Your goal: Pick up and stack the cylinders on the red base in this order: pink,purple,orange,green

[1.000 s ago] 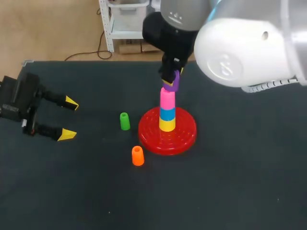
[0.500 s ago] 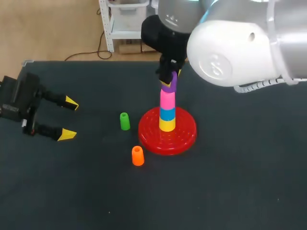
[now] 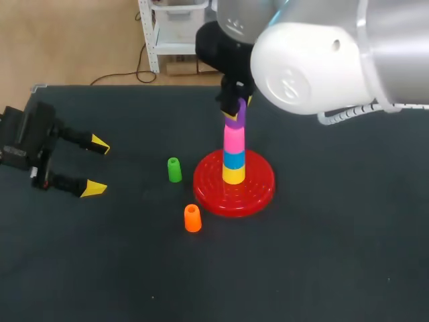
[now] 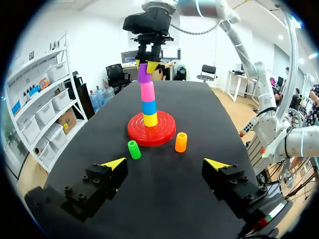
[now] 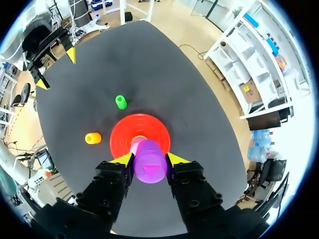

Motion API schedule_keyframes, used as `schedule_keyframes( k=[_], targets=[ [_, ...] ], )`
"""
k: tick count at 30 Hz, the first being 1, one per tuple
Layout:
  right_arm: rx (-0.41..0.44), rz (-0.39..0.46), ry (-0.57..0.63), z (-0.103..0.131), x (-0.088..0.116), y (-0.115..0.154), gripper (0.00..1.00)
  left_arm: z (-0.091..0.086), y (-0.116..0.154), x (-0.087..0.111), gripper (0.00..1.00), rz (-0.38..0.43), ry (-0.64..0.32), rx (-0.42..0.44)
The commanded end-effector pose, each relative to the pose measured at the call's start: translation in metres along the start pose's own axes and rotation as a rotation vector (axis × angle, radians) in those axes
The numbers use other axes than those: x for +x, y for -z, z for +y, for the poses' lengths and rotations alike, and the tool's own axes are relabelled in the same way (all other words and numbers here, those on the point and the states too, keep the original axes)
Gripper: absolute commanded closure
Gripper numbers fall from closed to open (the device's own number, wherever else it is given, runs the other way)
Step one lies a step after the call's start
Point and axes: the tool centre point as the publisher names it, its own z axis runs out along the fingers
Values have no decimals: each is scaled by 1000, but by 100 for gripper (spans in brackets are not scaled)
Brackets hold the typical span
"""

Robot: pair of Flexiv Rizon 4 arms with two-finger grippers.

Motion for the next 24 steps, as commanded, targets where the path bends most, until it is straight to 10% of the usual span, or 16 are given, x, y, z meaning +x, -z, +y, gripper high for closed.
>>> schedule_keyframes(
  k=[1, 24],
  targets=[
    [-5, 0, 3, 1, -1, 2, 100, -1, 0, 1, 0, -4, -3, -3],
    [-35, 4, 12, 7, 7, -2, 100, -1, 0, 1, 0, -4, -3, -3]
  ],
)
